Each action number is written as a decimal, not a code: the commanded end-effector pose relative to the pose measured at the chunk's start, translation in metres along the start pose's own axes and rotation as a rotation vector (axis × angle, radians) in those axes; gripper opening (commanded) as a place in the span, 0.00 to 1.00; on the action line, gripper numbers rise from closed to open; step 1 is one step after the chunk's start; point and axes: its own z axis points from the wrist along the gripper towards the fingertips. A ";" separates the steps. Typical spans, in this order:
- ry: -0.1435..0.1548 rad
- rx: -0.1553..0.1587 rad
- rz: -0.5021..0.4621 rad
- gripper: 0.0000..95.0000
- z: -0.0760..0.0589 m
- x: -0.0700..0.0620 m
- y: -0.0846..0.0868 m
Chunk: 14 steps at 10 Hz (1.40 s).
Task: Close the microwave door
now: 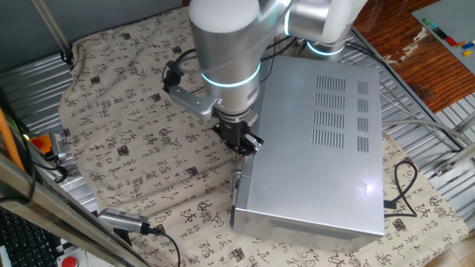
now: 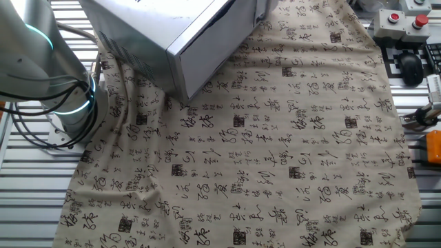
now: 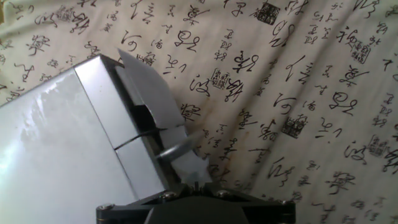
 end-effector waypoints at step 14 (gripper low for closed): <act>0.023 0.025 -0.101 0.00 0.012 0.030 -0.084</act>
